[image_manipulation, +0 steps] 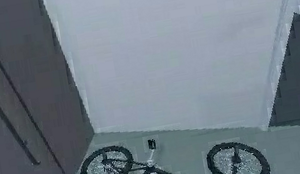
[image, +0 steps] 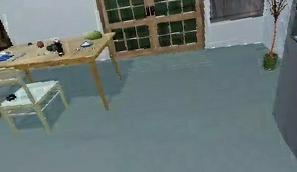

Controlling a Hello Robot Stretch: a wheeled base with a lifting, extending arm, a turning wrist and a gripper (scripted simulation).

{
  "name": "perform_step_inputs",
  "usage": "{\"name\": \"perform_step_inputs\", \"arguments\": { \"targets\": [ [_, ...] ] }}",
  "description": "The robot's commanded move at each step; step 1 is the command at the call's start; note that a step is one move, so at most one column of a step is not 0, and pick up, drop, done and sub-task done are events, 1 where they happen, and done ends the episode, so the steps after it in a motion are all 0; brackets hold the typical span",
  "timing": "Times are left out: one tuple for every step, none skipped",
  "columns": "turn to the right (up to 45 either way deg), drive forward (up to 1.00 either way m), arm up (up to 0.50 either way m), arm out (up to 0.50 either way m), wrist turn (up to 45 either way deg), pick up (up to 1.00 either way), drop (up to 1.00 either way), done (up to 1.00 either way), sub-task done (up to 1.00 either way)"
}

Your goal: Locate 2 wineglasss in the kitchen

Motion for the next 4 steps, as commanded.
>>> {"name": "perform_step_inputs", "arguments": {
  "targets": [
    [0.0, 1.0, 0.0, 0.0, 0.0, 0.0, 0.0, 0.0, 0.0],
    [0.0, 1.0, 0.0, 0.0, 0.0, 0.0, 0.0, 0.0, 0.0],
    [0.0, 1.0, 0.0, 0.0, 0.0, 0.0, 0.0, 0.0, 0.0],
    [3.0, 0.0, 0.0, 0.0, 0.0, 0.0, 0.0, 0.0, 0.0]
  ]
}}
